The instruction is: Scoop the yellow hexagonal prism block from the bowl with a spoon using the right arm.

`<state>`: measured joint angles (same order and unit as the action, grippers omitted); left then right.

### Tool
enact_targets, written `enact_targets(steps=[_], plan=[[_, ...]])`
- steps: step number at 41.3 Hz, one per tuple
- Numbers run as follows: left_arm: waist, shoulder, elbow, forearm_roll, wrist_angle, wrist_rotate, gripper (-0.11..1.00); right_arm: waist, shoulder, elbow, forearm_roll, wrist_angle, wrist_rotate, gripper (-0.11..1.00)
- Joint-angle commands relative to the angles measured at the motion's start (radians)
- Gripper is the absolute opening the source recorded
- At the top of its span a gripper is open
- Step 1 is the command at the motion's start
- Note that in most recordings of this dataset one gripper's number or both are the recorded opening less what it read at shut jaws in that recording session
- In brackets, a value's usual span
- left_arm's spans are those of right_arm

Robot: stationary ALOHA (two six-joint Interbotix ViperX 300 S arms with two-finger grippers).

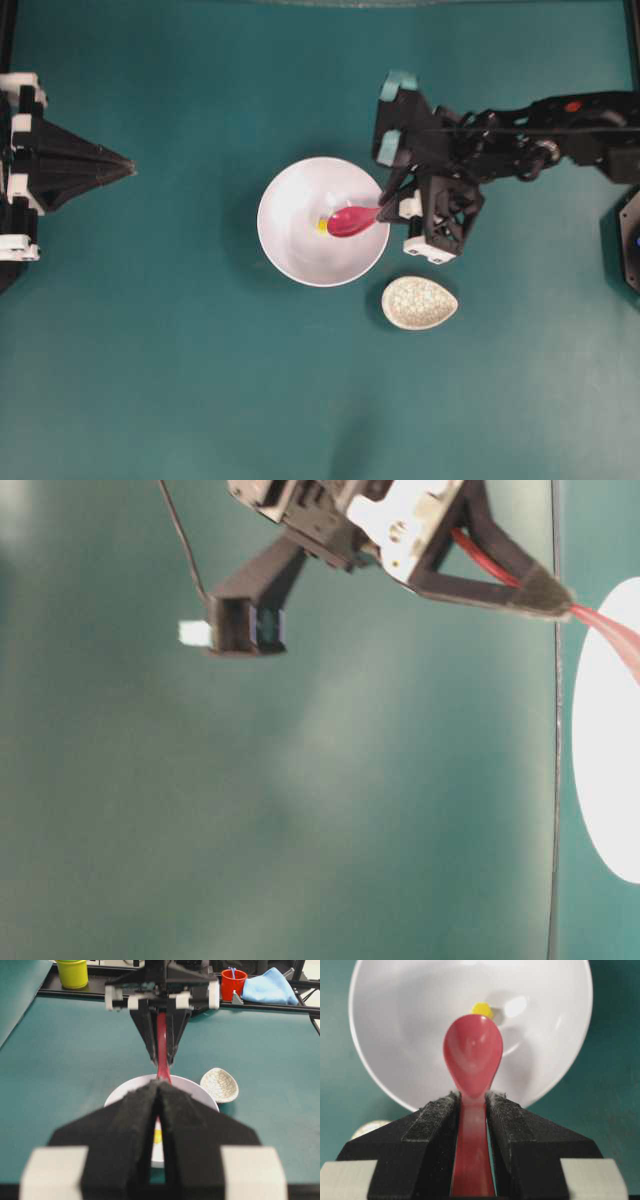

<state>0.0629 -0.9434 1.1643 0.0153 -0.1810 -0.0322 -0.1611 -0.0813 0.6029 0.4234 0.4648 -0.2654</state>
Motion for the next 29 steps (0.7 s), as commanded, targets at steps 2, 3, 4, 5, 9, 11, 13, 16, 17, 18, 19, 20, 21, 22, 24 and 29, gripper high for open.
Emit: enact_targets(steps=[2,3,4,5,9,11,13,16,17,18,19,20,21,22,24,29], plan=[[0.003,0.005,-0.031,0.0,-0.012,-0.002,0.0,-0.005,0.011,-0.037,-0.002,0.017,0.003,0.26],[0.002,0.005,-0.029,0.0,-0.012,-0.002,0.0,-0.003,0.015,-0.038,-0.002,0.018,0.003,0.26],[0.002,0.005,-0.029,0.0,-0.012,-0.002,0.0,-0.005,0.018,-0.04,-0.002,0.02,0.003,0.26],[0.003,0.005,-0.029,0.0,-0.011,-0.002,0.0,-0.005,0.021,-0.04,-0.002,0.02,0.003,0.26],[0.003,0.003,-0.029,0.0,-0.012,-0.002,0.0,-0.005,0.029,-0.04,-0.002,0.02,0.003,0.26],[0.002,0.005,-0.029,0.0,-0.012,-0.002,0.0,-0.005,0.029,-0.038,-0.002,0.02,0.003,0.26],[0.003,0.003,-0.029,-0.002,-0.014,-0.002,0.0,-0.005,0.031,-0.038,-0.002,0.02,0.003,0.26],[0.003,0.003,-0.029,0.0,-0.015,-0.002,0.0,-0.005,0.031,-0.04,-0.002,0.017,0.003,0.26],[0.003,0.003,-0.029,0.0,-0.017,-0.002,0.0,-0.005,0.031,-0.038,-0.003,0.015,0.003,0.26],[0.002,0.003,-0.029,0.0,-0.017,-0.002,0.0,-0.005,0.031,-0.04,-0.003,0.015,0.003,0.26],[0.003,0.003,-0.031,0.0,-0.018,-0.002,0.0,-0.003,0.031,-0.04,-0.002,0.015,0.003,0.26],[0.003,0.003,-0.029,0.0,-0.018,-0.002,0.0,-0.005,0.031,-0.04,-0.002,0.012,0.003,0.26],[0.002,0.003,-0.029,-0.002,-0.018,-0.002,0.0,-0.003,0.034,-0.04,-0.002,0.011,0.003,0.26],[0.003,0.003,-0.029,0.0,-0.018,-0.002,0.0,-0.005,0.034,-0.04,-0.002,0.008,0.003,0.26],[0.002,0.003,-0.031,0.0,-0.018,-0.002,0.0,-0.005,0.035,-0.04,-0.002,0.005,0.005,0.26],[0.003,0.005,-0.029,0.0,-0.021,-0.002,0.0,-0.005,0.043,-0.04,-0.002,-0.009,0.003,0.26]])
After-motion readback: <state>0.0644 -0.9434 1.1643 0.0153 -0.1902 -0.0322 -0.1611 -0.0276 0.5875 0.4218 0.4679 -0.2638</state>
